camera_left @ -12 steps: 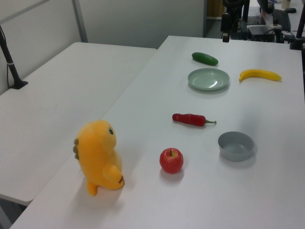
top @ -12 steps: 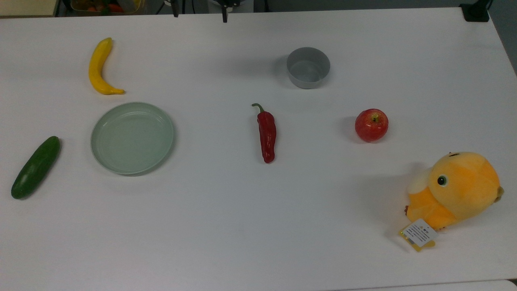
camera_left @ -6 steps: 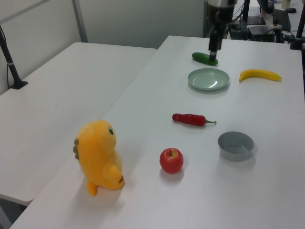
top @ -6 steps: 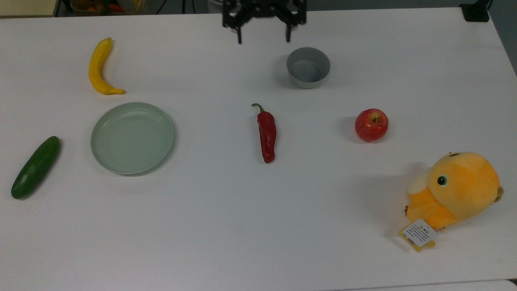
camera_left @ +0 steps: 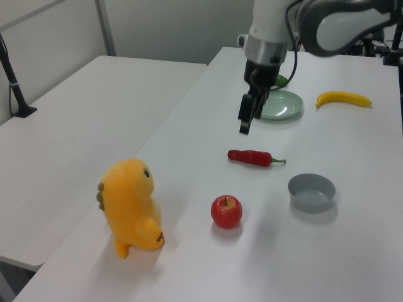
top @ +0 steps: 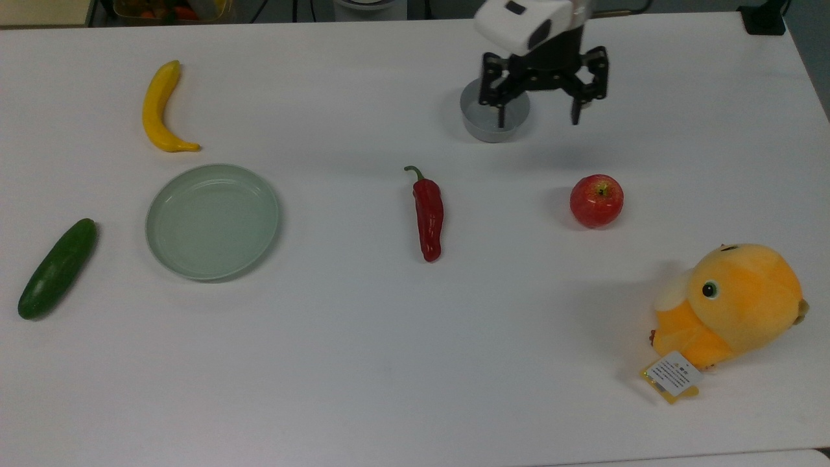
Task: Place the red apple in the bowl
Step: 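Move the gripper past the grey bowl to above the red apple, then lower the gripper onto the red apple and close on it, then lift the red apple and carry it toward the grey bowl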
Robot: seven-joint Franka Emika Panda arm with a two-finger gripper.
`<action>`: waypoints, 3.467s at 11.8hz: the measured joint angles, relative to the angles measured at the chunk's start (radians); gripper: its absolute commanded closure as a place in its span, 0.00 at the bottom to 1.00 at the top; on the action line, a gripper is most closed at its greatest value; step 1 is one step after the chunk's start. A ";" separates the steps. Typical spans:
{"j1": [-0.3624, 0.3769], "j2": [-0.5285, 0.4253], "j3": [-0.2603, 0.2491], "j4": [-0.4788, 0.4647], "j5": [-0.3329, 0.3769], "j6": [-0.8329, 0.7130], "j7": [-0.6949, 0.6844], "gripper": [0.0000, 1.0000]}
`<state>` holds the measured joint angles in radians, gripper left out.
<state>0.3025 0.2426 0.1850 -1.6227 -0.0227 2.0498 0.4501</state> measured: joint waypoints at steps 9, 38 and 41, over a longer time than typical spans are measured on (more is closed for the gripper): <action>0.147 0.207 0.008 0.092 -0.086 0.130 0.201 0.00; 0.092 0.166 -0.037 0.103 -0.213 0.124 0.080 0.90; 0.091 0.032 -0.037 -0.016 -0.149 -0.007 -0.048 0.89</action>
<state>0.3938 0.2744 0.1482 -1.6385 -0.1714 2.0423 0.4020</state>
